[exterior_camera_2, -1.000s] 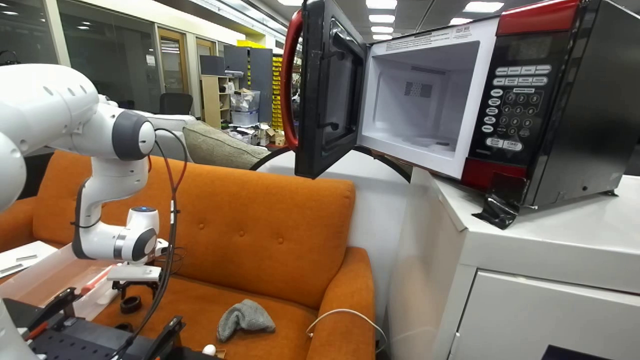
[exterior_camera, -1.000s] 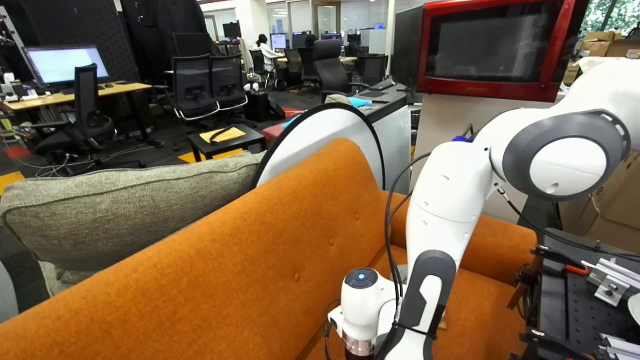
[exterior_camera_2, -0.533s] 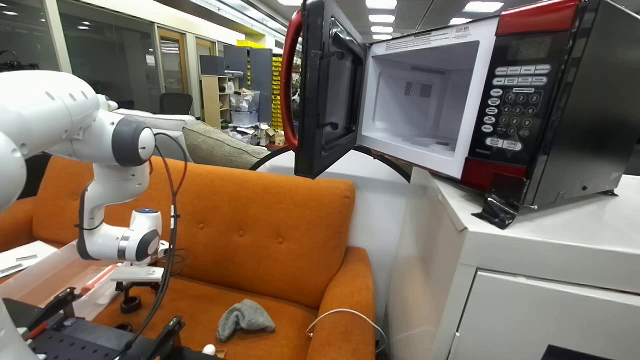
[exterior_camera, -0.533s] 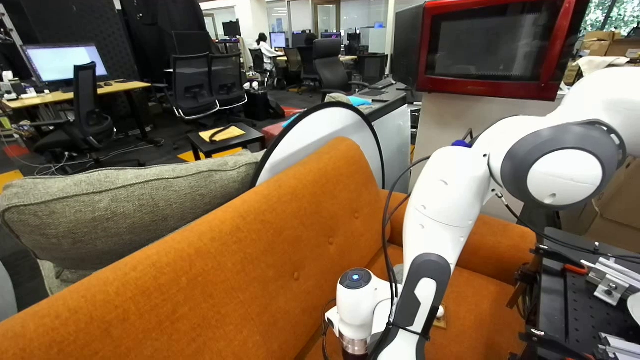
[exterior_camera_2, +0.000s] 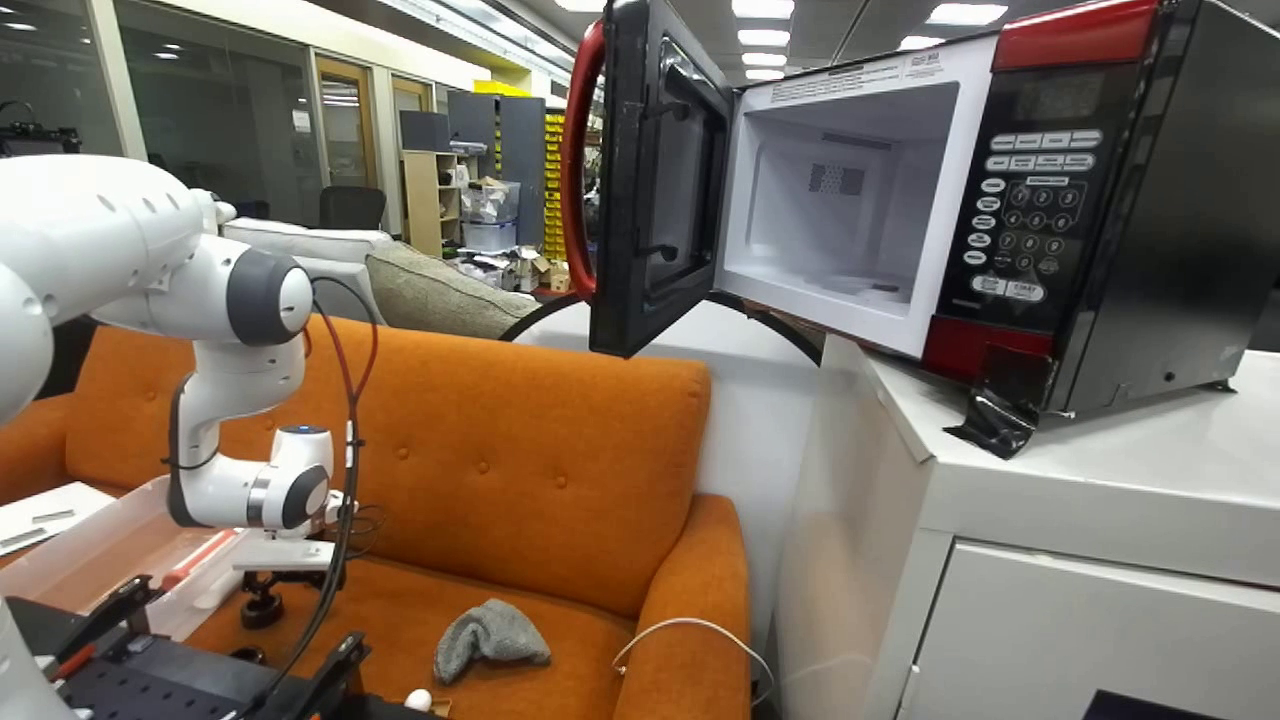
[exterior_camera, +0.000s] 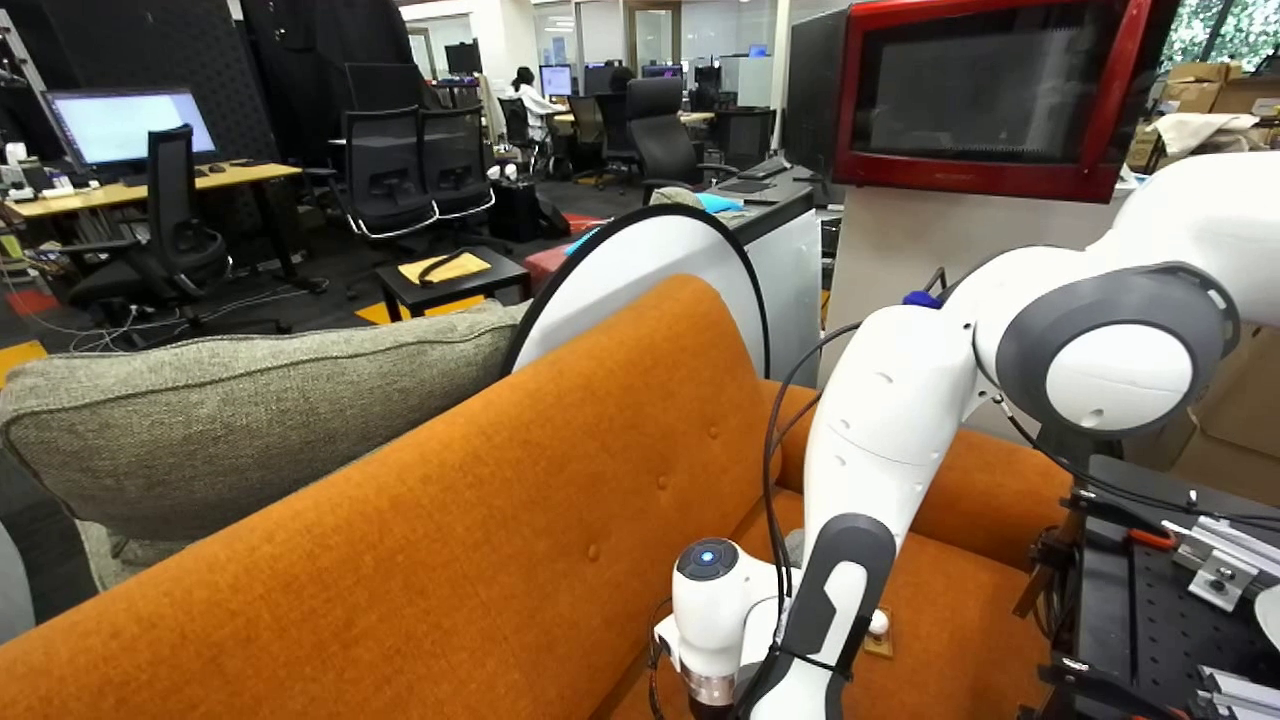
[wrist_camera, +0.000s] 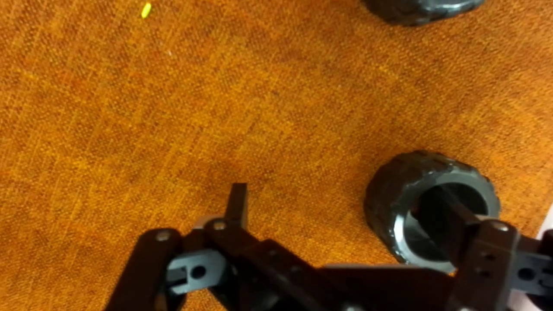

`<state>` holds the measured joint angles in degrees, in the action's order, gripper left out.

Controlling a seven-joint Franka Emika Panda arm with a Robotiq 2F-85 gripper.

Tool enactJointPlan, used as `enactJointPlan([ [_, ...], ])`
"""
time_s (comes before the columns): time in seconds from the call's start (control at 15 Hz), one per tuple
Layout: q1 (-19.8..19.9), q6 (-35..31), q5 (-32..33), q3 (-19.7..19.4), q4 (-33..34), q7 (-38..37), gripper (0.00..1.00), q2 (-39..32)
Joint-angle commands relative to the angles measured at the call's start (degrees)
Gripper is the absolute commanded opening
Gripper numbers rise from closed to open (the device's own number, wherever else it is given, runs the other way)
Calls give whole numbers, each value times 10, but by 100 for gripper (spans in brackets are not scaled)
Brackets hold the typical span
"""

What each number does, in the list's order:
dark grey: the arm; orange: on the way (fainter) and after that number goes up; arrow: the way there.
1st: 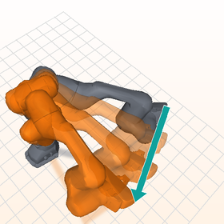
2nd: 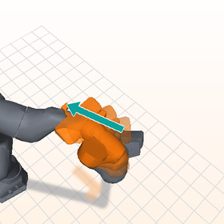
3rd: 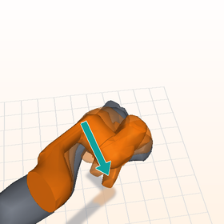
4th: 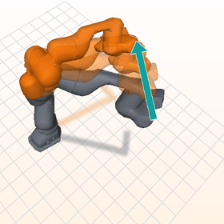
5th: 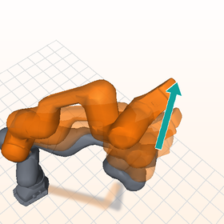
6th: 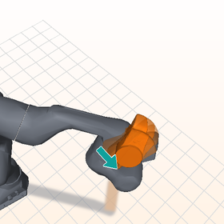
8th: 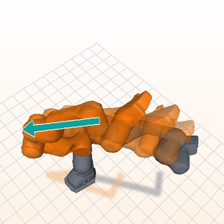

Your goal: Slide the black discs to the right and then move the storage bin slightly to the right

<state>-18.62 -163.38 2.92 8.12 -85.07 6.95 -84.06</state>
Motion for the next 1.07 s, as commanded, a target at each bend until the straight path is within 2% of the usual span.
enactJointPlan([
  [0.0, -4, 21, 11, -8, 12, -15, 88, -2],
  [0.2, -3, 19, 10, -10, 14, -15, 60, -2],
  [0.53, -7, 16, 8, -22, 14, -28, 26, -2],
  [0.73, -16, 13, 5, -44, 12, -57, 4, -2],
  [0.8, -19, 10, 3, -53, 10, -69, 0, -2],
  [1.0, -19, -5, -12, -77, -11, -98, 4, 9],
])
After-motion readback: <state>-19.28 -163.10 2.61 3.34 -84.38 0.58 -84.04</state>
